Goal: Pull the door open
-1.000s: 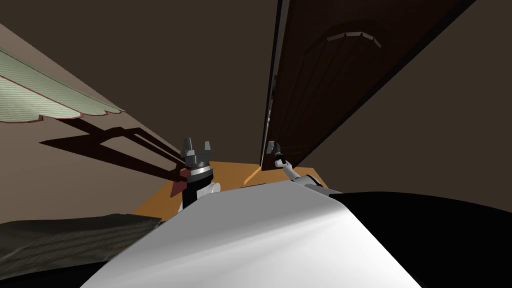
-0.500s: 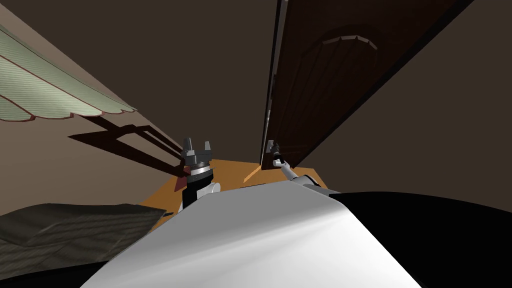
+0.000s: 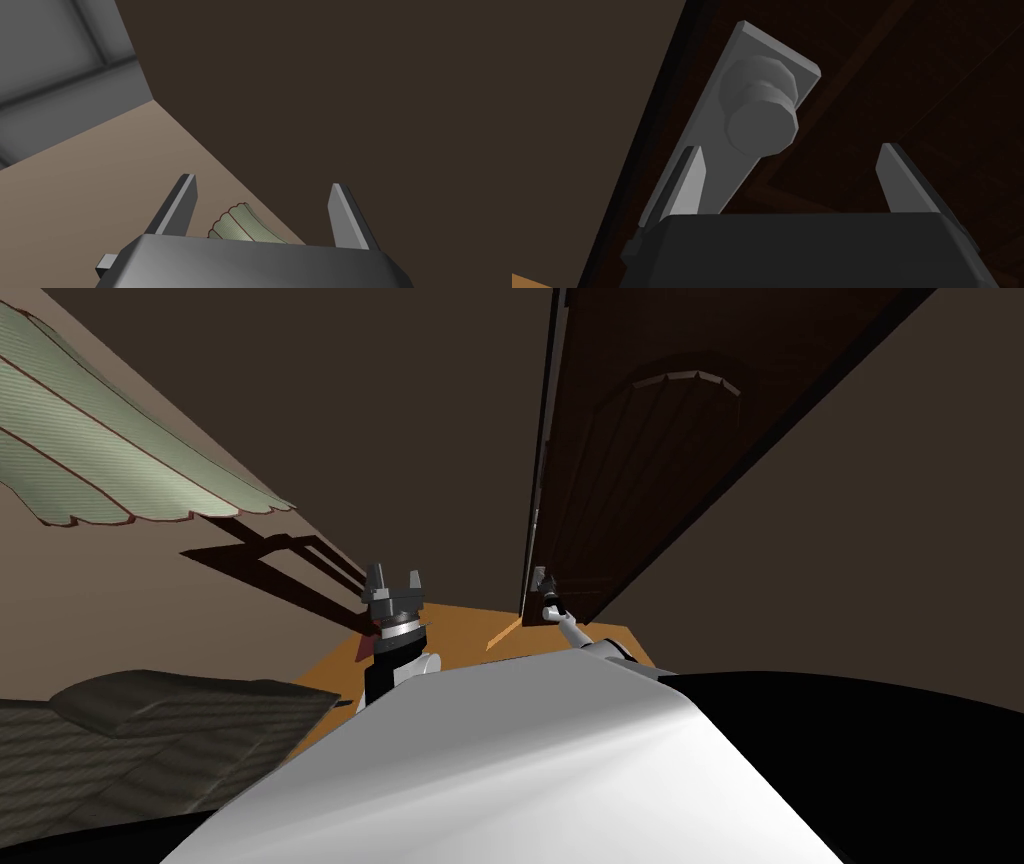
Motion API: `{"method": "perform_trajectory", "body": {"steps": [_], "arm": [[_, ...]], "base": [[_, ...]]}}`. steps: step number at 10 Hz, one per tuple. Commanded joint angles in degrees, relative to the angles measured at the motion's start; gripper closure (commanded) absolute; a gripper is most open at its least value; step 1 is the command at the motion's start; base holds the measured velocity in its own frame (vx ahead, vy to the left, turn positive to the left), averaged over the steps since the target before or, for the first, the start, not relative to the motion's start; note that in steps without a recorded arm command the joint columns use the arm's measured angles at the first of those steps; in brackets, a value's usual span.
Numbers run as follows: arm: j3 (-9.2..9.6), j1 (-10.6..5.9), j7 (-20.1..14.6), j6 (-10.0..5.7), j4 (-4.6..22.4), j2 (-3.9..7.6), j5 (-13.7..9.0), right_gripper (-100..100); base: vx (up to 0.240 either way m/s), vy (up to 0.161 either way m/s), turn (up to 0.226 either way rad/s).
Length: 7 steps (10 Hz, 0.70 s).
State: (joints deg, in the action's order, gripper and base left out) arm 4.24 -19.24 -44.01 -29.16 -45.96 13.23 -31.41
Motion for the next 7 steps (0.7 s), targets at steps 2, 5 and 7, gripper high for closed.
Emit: {"method": "perform_trajectory", "body": {"steps": [2,5,7], "arm": [[0.12,-0.11,-4.38,0.74,-0.73,-1.23,-2.96,-100],[0.2,-0.17,-8.76,1.44,-1.42,-2.3,-5.47,-100],[0.27,-0.23,-12.22,2.05,-2.03,-3.23,-7.65,-100]], "base": [[-0.074,-0.05,0.064],[-0.075,-0.039,0.049],[-0.098,-0.046,0.062]]}}
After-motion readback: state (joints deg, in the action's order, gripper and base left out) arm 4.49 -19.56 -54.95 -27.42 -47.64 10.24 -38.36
